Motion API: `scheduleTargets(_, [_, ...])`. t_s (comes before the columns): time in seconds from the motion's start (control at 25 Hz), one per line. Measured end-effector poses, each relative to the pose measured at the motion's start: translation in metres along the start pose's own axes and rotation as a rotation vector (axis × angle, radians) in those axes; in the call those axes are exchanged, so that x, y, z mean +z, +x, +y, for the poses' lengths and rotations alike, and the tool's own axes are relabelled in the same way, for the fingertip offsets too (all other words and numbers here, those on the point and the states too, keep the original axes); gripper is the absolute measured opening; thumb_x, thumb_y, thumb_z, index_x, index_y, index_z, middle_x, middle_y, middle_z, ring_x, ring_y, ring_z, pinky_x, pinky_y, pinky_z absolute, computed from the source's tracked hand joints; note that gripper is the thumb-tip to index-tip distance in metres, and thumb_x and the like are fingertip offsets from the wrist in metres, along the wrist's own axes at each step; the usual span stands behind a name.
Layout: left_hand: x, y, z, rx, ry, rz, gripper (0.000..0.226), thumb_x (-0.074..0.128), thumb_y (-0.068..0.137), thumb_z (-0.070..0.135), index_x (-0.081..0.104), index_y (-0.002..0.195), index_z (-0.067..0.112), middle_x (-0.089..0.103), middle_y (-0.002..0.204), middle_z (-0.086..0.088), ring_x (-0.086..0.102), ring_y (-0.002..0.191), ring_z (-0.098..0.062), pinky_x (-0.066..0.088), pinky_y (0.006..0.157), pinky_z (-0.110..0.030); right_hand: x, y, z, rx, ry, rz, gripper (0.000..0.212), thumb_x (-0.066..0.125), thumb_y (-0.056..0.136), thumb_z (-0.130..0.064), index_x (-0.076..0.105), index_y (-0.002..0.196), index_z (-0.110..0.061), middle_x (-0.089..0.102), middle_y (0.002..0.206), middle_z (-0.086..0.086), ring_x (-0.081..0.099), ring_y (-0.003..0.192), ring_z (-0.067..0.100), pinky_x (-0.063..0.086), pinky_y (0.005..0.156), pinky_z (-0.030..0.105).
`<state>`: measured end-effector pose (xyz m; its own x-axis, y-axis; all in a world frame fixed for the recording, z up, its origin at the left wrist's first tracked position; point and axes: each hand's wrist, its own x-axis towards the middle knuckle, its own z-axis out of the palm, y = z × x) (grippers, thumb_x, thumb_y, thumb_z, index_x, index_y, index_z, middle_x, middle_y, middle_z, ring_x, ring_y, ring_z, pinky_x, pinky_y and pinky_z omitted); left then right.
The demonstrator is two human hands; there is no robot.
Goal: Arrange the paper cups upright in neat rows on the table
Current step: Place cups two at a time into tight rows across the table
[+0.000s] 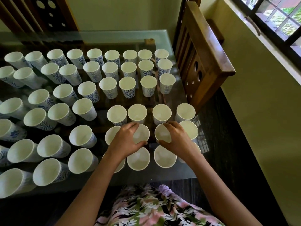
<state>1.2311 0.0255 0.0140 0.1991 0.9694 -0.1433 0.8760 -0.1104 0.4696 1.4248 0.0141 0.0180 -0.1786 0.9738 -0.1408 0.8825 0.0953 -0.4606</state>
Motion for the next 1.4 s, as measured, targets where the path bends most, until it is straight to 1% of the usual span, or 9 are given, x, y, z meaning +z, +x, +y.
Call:
scheduleTargets(0.24, [-0.001, -0.003, -0.002, 0.049, -0.045, 0.064, 0.073, 0.072, 0.075, 0.040, 0.043, 0.136, 0.012, 0.042, 0.143, -0.006, 0.038, 0.130, -0.022, 0.031, 0.107, -0.032, -0.003, -0.003, -0.001, -0.003, 0.034, 0.030, 0.069, 0.074, 0.077, -0.032, 0.044, 0.136, -0.012, 0.043, 0.140, 0.009, 0.044, 0.125, 0.025, 0.039, 0.101, 0.033])
scheduleTargets(0.44, [0.003, -0.027, 0.000, 0.081, -0.100, 0.172, 0.063, 0.076, 0.074, 0.030, 0.054, 0.127, 0.005, 0.053, 0.132, -0.012, 0.049, 0.121, -0.029, 0.038, 0.100, -0.038, -0.009, -0.021, -0.003, -0.030, 0.096, 0.091, 0.065, 0.074, 0.078, -0.029, 0.047, 0.134, -0.010, 0.046, 0.136, 0.010, 0.048, 0.119, 0.026, 0.045, 0.094, 0.034])
scheduleTargets(0.52, [0.008, -0.043, 0.002, 0.091, -0.094, 0.189, 0.059, 0.078, 0.072, 0.027, 0.057, 0.123, 0.004, 0.056, 0.128, -0.015, 0.053, 0.117, -0.032, 0.041, 0.097, -0.042, -0.009, -0.033, -0.002, -0.047, 0.102, 0.074, 0.063, 0.074, 0.078, -0.027, 0.049, 0.132, -0.009, 0.048, 0.133, 0.011, 0.052, 0.114, 0.027, 0.045, 0.092, 0.032])
scheduleTargets(0.68, [0.023, -0.066, 0.000, 0.092, -0.055, 0.179, 0.058, 0.078, 0.066, 0.031, 0.063, 0.114, 0.001, 0.062, 0.117, -0.016, 0.060, 0.106, -0.034, 0.042, 0.092, -0.040, -0.007, -0.053, -0.001, -0.083, 0.049, -0.008, 0.064, 0.074, 0.077, -0.030, 0.048, 0.133, -0.011, 0.048, 0.134, 0.008, 0.051, 0.116, 0.025, 0.043, 0.095, 0.032])
scheduleTargets(0.76, [0.027, -0.074, 0.001, 0.064, -0.056, 0.174, 0.060, 0.078, 0.065, 0.033, 0.063, 0.113, 0.001, 0.062, 0.117, -0.015, 0.060, 0.106, -0.032, 0.041, 0.094, -0.038, -0.005, -0.061, -0.001, -0.099, 0.029, -0.043, 0.064, 0.072, 0.078, -0.031, 0.047, 0.134, -0.011, 0.047, 0.134, 0.008, 0.048, 0.118, 0.025, 0.041, 0.096, 0.033])
scheduleTargets(0.88, [0.030, -0.081, 0.004, 0.035, -0.049, 0.168, 0.065, 0.072, 0.065, 0.041, 0.063, 0.115, 0.001, 0.062, 0.117, -0.013, 0.059, 0.107, -0.030, 0.040, 0.095, -0.036, 0.002, -0.065, -0.001, -0.116, 0.006, -0.065, 0.062, 0.073, 0.078, -0.031, 0.050, 0.131, -0.010, 0.047, 0.132, 0.011, 0.048, 0.115, 0.028, 0.043, 0.093, 0.035])
scheduleTargets(1.0, [0.032, -0.083, 0.006, 0.040, -0.040, 0.155, 0.065, 0.077, 0.065, 0.037, 0.061, 0.116, 0.001, 0.062, 0.117, -0.015, 0.058, 0.108, -0.032, 0.041, 0.095, -0.039, 0.007, -0.065, 0.000, -0.133, -0.014, -0.076, 0.060, 0.074, 0.076, -0.030, 0.052, 0.127, -0.007, 0.049, 0.128, 0.015, 0.051, 0.111, 0.032, 0.044, 0.090, 0.038])
scheduleTargets(1.16, [0.034, -0.082, 0.005, 0.050, -0.019, 0.160, 0.063, 0.082, 0.065, 0.030, 0.061, 0.116, 0.000, 0.061, 0.118, -0.015, 0.057, 0.109, -0.033, 0.042, 0.095, -0.041, 0.007, -0.064, -0.003, -0.143, -0.033, -0.083, 0.064, 0.072, 0.077, -0.031, 0.047, 0.132, -0.009, 0.046, 0.133, 0.013, 0.049, 0.114, 0.030, 0.044, 0.092, 0.037])
scheduleTargets(1.4, [0.037, -0.081, 0.001, 0.043, -0.030, 0.159, 0.063, 0.079, 0.066, 0.032, 0.061, 0.116, 0.000, 0.060, 0.119, -0.016, 0.056, 0.109, -0.034, 0.043, 0.095, -0.042, 0.005, -0.067, -0.002, -0.143, -0.047, -0.120, 0.073, 0.073, 0.077, -0.033, 0.040, 0.139, -0.013, 0.041, 0.140, 0.009, 0.044, 0.123, 0.026, 0.043, 0.096, 0.036])
